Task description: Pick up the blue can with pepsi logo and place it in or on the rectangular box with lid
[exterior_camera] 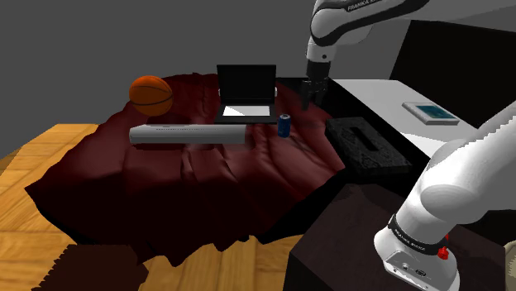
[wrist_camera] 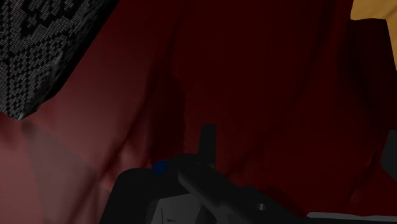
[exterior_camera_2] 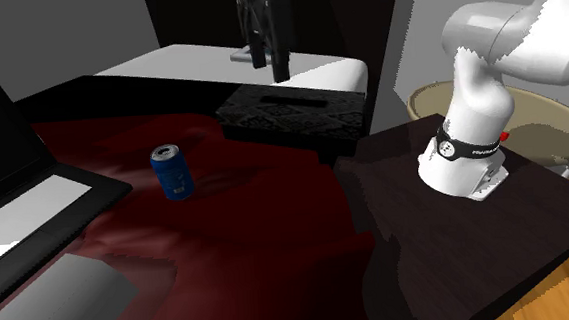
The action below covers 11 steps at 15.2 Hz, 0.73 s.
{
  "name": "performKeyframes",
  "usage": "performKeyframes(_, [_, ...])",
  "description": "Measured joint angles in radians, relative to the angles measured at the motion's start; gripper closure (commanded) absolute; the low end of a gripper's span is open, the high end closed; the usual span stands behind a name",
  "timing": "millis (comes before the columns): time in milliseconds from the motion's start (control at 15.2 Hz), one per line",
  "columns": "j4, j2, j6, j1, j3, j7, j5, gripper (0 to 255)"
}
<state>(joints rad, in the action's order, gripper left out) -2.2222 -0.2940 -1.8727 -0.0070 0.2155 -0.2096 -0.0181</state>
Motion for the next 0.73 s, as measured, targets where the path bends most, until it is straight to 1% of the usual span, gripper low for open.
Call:
performKeyframes(66, [0.009,0.030,-0.015,-0.002,0.011,-0.020,-0.004,0])
performKeyframes(264, [0.085,0.158,-0.048,-0.006,0.039,-0.078,-0.029,0])
performKeyframes(396, [0.162,0.252,-0.052,-0.010,0.052,-0.114,-0.053,0])
performKeyframes(594, [0.249,0.374,-0.066,-0.022,0.065,-0.167,-0.088,0])
performKeyframes(726, [0.318,0.458,-0.066,-0.038,0.072,-0.206,-0.111,0])
